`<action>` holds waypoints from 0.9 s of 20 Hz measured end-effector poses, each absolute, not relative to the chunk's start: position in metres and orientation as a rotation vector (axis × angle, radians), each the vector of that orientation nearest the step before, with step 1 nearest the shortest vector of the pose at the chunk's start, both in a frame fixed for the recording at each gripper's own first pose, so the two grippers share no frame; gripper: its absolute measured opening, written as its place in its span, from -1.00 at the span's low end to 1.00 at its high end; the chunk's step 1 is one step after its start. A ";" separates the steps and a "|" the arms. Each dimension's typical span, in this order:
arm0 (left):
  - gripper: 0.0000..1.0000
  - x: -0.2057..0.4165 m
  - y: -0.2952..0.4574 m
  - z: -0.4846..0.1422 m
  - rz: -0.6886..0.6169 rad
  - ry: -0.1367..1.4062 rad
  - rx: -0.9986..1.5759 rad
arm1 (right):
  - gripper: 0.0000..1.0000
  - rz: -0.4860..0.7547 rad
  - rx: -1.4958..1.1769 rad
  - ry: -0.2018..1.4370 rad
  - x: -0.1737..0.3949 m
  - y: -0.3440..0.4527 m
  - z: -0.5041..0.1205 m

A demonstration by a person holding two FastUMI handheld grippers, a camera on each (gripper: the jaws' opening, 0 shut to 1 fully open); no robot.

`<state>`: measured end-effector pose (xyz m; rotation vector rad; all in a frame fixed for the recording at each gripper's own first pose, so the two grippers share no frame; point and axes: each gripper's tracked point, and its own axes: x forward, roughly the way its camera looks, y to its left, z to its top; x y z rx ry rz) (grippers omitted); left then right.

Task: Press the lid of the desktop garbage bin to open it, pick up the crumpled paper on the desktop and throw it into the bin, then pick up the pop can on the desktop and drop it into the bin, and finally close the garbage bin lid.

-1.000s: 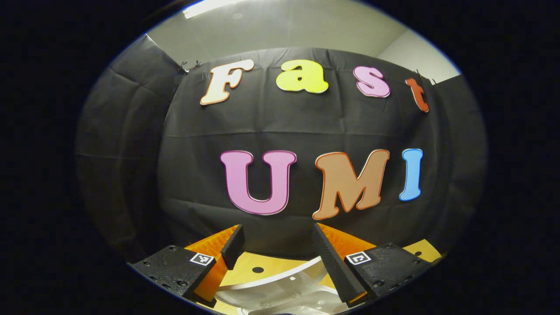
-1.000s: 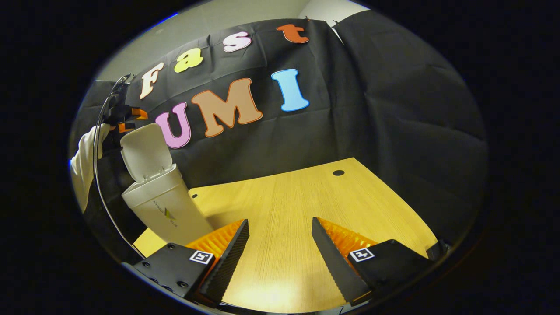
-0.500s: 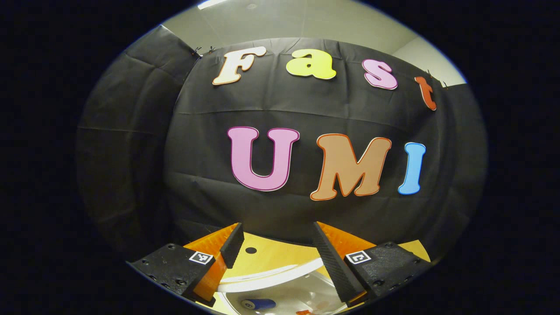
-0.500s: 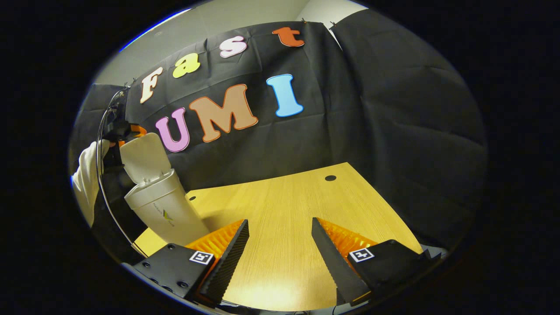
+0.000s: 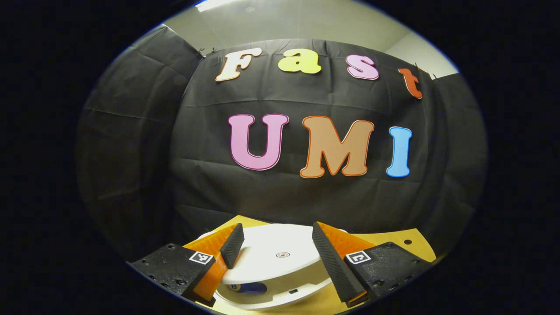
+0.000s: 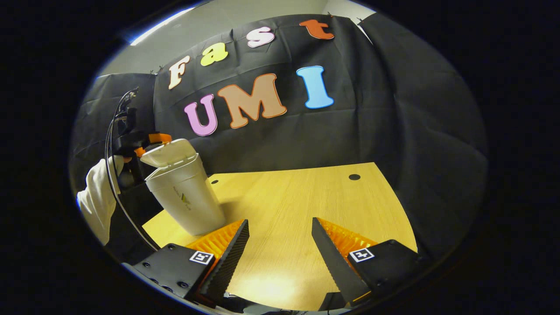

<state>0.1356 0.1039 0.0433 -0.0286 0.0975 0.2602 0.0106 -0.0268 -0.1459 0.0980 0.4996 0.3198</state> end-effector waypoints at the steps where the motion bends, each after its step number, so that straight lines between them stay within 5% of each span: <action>1: 0.87 0.133 0.101 0.039 0.260 0.100 -0.023 | 0.93 0.334 0.098 0.506 0.008 -0.025 -0.146; 7: 0.89 0.113 0.091 -0.020 0.299 0.183 0.000 | 0.93 0.365 0.081 0.516 0.000 -0.030 -0.151; 18: 0.84 0.114 0.097 -0.018 0.401 0.084 0.057 | 0.93 0.340 0.135 0.540 -0.004 -0.054 -0.162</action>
